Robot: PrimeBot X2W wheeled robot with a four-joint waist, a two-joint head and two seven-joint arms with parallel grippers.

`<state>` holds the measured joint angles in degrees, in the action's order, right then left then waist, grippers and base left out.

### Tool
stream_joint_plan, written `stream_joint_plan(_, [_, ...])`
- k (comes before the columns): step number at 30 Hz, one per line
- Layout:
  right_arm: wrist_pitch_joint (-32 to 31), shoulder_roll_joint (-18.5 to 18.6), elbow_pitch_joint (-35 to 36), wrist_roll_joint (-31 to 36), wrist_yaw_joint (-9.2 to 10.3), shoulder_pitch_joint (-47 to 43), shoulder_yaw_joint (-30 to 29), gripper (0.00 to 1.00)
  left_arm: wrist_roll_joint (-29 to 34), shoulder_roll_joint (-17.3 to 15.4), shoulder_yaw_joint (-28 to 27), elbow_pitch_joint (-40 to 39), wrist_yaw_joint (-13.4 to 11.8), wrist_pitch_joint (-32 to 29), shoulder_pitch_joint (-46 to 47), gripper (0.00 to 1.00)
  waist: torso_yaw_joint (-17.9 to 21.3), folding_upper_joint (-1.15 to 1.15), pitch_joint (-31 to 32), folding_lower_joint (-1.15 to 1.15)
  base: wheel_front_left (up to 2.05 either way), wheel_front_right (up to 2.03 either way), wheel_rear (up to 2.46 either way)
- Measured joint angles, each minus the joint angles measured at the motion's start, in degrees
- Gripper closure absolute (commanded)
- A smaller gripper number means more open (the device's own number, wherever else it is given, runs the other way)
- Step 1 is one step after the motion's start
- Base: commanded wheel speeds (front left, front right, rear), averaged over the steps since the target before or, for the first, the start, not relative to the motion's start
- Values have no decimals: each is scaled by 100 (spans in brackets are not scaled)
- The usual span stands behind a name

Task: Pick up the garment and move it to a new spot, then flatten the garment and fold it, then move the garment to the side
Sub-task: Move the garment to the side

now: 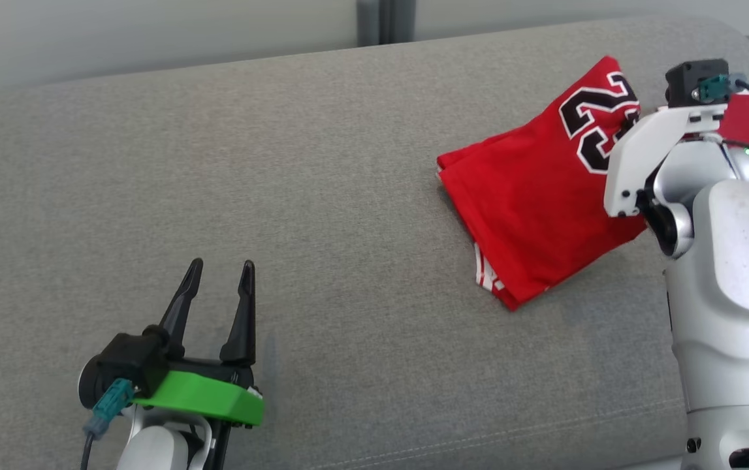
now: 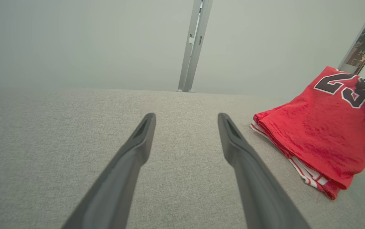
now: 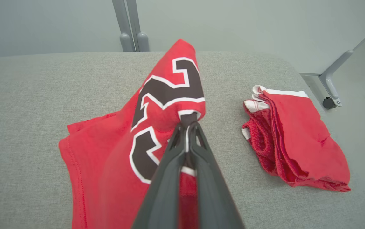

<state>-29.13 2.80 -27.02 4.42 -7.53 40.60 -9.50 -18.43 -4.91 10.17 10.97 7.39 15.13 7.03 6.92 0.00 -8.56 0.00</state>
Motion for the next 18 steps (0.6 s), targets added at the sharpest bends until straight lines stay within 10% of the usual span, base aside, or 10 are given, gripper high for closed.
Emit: stream_joint_plan(18, [491, 602, -560, 795, 0, 1488, -261, 100, 15, -339, 501, -229, 0, 0, 764, 0, 841, 0, -1153, 0, 0, 0, 0])
